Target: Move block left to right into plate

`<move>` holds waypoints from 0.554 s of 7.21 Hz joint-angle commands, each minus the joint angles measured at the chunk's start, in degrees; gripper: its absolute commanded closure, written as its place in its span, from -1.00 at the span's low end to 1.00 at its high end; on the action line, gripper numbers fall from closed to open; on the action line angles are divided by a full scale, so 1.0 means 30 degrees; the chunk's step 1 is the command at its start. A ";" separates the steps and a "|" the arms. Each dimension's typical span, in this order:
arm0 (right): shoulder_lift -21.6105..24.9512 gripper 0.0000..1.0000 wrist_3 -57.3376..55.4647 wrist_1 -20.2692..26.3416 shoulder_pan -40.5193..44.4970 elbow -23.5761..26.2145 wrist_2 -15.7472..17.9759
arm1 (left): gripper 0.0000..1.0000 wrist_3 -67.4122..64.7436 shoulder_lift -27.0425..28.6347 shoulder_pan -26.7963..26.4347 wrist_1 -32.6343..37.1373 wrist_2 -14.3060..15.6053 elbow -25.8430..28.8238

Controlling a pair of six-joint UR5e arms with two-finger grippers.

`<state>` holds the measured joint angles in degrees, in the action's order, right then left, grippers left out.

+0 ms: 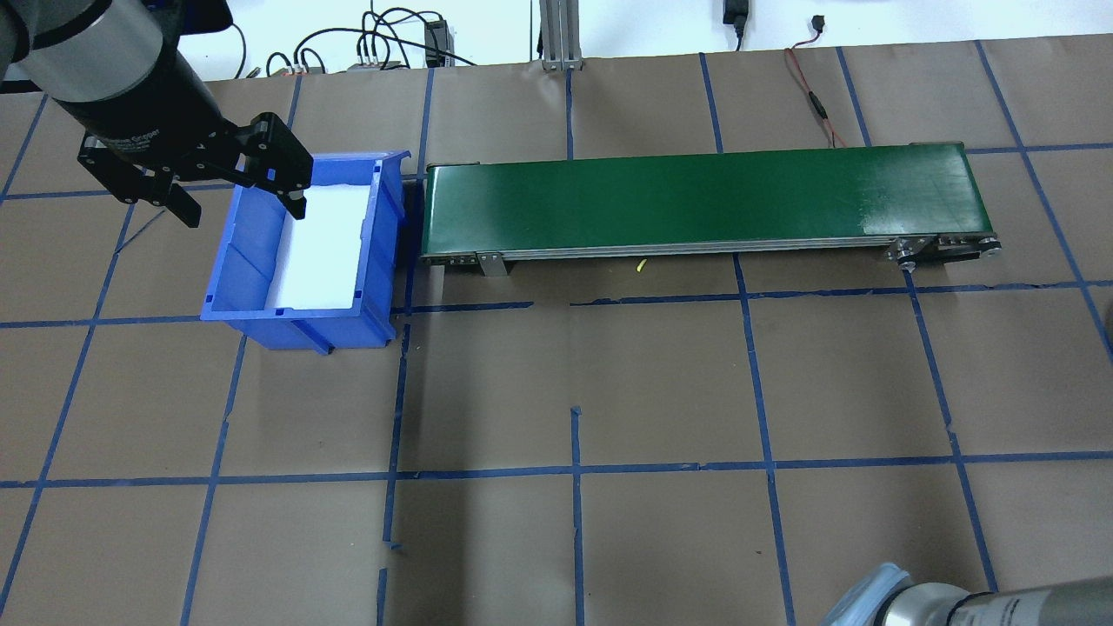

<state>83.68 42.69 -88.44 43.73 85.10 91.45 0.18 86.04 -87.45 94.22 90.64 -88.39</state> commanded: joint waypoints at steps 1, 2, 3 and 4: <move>0.1980 -0.99 -0.4276 0.1697 0.4771 -0.0213 0.0421 | -1.00 0.0000 0.0001 0.0001 0.0000 -0.0008 0.0019; 0.2772 -0.99 -0.6356 0.2664 0.6558 -0.0387 0.0453 | -1.00 0.0029 0.0001 0.0001 0.0000 -0.0008 0.0019; 0.2983 -0.99 -0.8639 0.3340 0.8432 -0.0766 0.0425 | -1.00 0.0029 0.0001 0.0001 0.0000 -0.0008 0.0019; 0.2985 -0.99 -1.1359 0.4304 1.0423 -0.1292 0.0250 | -1.00 0.0058 0.0001 0.0001 0.0000 0.0021 0.0019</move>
<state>92.06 17.84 -78.77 67.88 82.84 92.57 0.28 86.04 -87.45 94.22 90.64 -88.33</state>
